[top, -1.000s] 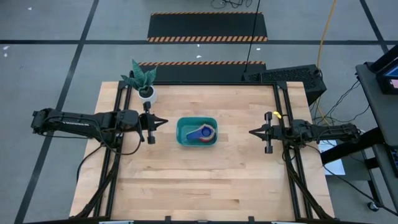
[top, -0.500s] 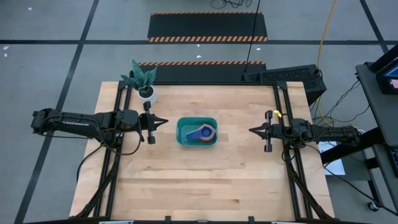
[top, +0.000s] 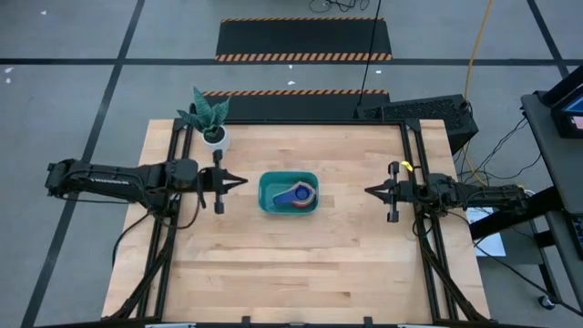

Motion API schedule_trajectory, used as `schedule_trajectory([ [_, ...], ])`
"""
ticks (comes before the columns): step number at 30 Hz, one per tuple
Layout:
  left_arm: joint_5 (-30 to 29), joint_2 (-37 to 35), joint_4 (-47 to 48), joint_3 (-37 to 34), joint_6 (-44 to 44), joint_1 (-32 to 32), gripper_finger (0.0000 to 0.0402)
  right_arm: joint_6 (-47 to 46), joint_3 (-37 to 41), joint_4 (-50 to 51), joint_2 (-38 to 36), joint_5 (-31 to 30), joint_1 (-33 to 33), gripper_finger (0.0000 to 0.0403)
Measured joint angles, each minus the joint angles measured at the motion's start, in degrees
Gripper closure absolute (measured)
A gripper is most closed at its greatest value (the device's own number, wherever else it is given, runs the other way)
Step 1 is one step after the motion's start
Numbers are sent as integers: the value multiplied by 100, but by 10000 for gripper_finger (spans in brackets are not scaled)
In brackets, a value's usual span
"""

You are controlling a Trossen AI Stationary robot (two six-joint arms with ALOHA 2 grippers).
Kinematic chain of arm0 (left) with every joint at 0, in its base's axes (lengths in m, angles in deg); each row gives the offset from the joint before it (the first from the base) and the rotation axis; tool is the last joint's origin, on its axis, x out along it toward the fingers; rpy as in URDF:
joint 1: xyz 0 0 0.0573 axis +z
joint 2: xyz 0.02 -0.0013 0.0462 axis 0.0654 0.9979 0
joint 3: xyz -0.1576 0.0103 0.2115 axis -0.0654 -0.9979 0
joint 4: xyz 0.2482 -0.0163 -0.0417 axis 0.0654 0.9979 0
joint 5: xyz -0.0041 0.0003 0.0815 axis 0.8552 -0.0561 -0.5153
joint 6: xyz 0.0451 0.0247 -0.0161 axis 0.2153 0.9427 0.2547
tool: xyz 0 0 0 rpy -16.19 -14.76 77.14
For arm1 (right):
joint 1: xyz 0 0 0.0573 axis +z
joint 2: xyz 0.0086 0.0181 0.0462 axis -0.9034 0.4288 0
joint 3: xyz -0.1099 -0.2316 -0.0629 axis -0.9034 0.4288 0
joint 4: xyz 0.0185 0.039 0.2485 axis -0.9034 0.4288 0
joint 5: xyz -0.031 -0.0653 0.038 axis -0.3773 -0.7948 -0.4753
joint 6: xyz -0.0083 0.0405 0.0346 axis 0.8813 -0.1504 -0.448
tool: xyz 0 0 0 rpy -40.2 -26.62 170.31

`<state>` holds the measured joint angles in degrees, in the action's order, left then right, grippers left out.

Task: Nest measuring cups in basket
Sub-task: Return to Home Position

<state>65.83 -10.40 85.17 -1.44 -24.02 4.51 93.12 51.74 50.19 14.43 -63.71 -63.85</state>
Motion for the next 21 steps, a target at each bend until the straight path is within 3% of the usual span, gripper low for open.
schedule_trajectory([
  [11,138,-35,-29,-204,-225,13,392,9,0,-38,13,-7,-2,403],
  [21,162,-344,-1183,-1309,-232,475,392,3,0,-46,13,-7,-2,403],
])
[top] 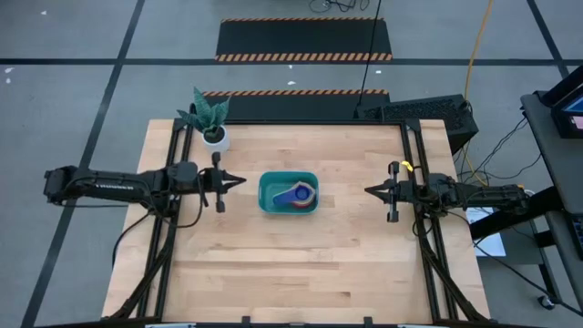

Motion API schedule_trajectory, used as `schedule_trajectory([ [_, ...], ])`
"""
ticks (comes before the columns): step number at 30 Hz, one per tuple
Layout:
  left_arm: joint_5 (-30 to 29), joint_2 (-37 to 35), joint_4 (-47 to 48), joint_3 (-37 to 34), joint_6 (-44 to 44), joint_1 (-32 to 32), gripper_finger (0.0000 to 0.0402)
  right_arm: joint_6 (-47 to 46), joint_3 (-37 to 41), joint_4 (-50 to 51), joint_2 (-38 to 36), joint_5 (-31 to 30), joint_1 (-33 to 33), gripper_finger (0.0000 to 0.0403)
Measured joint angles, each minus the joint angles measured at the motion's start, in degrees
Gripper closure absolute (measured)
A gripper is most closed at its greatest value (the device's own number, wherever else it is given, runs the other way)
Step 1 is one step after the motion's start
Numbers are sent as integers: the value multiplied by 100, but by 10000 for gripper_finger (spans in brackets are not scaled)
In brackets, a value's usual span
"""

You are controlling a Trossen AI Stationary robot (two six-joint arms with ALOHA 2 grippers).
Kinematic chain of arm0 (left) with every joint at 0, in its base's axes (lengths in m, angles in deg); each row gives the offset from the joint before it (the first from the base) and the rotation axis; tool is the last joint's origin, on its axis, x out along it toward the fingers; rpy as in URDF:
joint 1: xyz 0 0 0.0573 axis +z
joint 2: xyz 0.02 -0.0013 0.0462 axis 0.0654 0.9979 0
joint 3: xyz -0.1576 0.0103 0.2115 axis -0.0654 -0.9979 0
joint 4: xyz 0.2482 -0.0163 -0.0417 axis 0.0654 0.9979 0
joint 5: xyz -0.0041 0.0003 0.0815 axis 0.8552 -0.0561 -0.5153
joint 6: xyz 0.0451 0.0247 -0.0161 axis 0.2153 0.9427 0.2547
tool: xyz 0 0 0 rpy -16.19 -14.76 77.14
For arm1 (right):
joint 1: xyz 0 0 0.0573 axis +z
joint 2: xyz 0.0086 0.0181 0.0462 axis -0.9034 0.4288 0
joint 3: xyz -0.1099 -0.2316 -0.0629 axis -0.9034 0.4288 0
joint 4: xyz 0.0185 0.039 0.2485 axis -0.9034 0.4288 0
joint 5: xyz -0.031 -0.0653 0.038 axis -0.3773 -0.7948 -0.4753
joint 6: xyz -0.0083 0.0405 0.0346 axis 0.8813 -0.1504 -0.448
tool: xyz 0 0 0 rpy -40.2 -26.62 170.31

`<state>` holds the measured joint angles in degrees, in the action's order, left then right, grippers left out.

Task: Nest measuring cups in basket
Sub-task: Return to Home Position

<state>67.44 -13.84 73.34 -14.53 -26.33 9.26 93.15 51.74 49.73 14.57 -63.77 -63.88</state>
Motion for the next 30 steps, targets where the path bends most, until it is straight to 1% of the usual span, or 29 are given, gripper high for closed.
schedule_trajectory([
  [5,582,-354,-102,-254,-202,88,392,6,0,0,0,0,0,403],
  [7,727,-495,-195,-345,-326,79,392,-1,0,-1,0,0,0,403],
  [13,788,-952,-250,-622,-438,75,392,-1,0,-2,0,0,2,403],
  [19,787,-1498,-233,-958,-366,77,392,0,0,-4,0,0,0,403],
  [30,847,-2298,-160,-1285,-371,79,392,-1,0,-4,0,0,0,403],
])
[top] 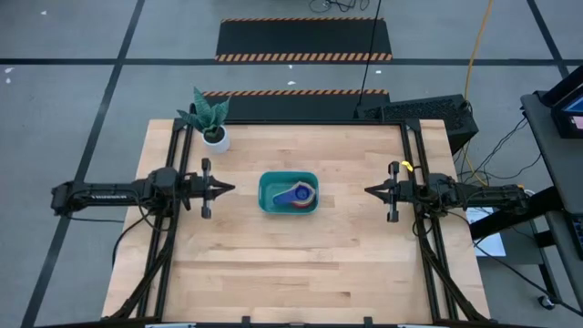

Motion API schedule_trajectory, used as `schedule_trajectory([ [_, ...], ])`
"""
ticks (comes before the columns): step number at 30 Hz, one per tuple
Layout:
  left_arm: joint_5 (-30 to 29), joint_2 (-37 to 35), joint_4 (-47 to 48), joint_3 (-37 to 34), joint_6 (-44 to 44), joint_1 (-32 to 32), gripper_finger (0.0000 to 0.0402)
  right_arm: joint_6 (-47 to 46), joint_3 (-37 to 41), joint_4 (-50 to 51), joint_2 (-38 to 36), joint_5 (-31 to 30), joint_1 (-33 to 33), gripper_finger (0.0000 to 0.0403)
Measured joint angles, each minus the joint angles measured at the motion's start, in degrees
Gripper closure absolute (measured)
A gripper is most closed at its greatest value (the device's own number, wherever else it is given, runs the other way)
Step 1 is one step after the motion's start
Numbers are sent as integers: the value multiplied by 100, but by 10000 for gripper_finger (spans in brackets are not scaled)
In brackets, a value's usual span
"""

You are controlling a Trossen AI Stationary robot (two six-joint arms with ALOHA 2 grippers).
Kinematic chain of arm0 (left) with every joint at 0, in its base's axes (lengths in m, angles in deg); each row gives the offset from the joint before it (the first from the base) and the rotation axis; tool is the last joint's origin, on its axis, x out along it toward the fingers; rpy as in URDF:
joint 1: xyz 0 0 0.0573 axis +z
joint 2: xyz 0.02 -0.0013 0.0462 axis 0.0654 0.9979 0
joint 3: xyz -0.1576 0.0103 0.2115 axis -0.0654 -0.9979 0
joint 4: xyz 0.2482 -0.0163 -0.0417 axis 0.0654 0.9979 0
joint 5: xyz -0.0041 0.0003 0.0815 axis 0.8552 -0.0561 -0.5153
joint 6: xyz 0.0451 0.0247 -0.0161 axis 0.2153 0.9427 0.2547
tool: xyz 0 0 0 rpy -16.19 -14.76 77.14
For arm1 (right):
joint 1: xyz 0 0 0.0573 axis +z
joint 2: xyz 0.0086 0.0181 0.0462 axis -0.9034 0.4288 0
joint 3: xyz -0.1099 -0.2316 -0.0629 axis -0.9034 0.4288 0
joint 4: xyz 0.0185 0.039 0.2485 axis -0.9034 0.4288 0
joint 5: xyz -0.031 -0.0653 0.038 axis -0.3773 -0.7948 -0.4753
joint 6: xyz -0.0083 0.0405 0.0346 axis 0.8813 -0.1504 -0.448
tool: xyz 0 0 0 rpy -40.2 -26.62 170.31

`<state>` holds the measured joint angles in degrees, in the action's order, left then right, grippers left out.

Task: Nest measuring cups in basket
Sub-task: Return to Home Position

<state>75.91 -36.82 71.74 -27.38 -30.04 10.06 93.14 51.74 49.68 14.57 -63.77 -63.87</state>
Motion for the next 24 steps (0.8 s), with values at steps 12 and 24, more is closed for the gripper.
schedule_trajectory([
  [12,485,-307,304,-206,-462,-22,392,0,0,-2,-2,0,0,403],
  [24,728,-1016,653,-204,-332,-44,392,3,0,-2,-2,0,0,403],
])
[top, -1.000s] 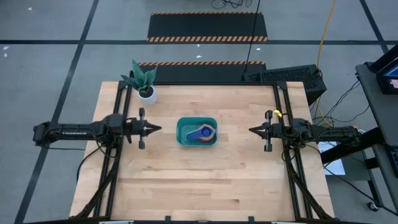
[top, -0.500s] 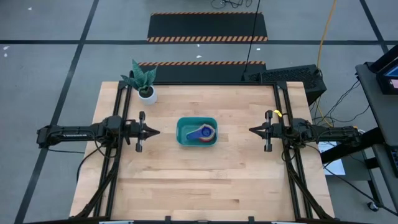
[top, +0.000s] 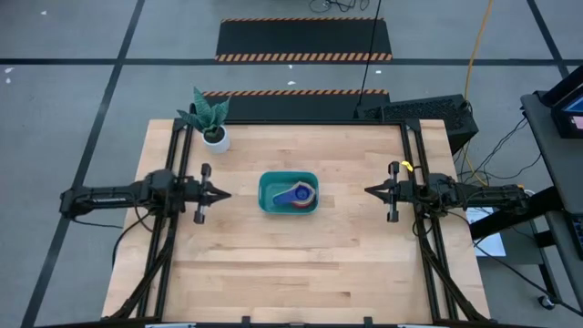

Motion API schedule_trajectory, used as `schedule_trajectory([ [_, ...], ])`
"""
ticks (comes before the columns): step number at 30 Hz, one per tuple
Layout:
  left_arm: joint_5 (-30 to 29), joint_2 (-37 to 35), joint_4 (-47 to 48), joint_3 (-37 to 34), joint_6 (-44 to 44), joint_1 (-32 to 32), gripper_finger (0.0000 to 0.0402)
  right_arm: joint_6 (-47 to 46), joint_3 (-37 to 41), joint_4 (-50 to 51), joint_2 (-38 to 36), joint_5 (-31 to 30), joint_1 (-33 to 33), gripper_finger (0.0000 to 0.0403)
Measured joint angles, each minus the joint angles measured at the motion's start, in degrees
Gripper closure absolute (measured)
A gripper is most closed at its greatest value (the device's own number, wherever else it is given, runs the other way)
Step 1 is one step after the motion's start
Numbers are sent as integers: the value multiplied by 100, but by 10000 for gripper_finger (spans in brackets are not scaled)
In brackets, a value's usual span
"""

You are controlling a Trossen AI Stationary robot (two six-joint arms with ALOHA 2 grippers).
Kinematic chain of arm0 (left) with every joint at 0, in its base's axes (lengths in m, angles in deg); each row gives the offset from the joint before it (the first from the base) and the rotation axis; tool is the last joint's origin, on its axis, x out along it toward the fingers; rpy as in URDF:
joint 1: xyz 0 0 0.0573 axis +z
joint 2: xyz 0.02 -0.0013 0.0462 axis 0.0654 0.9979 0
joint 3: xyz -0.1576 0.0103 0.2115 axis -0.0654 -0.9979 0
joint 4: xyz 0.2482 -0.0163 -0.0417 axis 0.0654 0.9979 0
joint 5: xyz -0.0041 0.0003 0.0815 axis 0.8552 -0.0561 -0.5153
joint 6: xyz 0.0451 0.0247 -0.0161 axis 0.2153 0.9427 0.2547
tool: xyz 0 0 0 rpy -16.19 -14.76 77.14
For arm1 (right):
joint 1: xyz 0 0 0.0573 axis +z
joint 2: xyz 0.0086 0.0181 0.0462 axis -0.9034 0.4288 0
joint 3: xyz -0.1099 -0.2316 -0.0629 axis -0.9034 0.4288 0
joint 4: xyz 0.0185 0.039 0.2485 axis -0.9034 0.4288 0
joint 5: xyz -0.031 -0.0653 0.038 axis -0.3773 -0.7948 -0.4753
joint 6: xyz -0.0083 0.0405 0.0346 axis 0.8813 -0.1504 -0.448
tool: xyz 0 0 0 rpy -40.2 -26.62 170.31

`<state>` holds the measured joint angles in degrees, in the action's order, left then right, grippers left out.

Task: Nest measuring cups in basket
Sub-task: Return to Home Position

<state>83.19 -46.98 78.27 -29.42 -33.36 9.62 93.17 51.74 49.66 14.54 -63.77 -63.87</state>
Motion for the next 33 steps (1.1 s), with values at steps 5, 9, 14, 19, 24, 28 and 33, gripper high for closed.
schedule_trajectory([
  [5,-153,-498,291,42,-77,0,392,3,0,0,0,-1,0,403],
  [9,-197,-598,345,57,-174,-19,392,1,0,2,0,0,2,403],
  [14,-198,-595,345,57,-185,-178,392,-1,0,2,0,0,0,403],
  [19,-205,-597,345,57,-290,-354,392,-1,0,0,0,0,1,403],
  [24,-205,-595,80,7,-135,-632,392,-3,0,2,0,0,2,403],
  [28,-205,-593,84,9,118,-803,392,1,0,1,0,0,0,403],
  [33,-180,-593,90,9,110,-835,392,0,0,1,0,0,0,403],
])
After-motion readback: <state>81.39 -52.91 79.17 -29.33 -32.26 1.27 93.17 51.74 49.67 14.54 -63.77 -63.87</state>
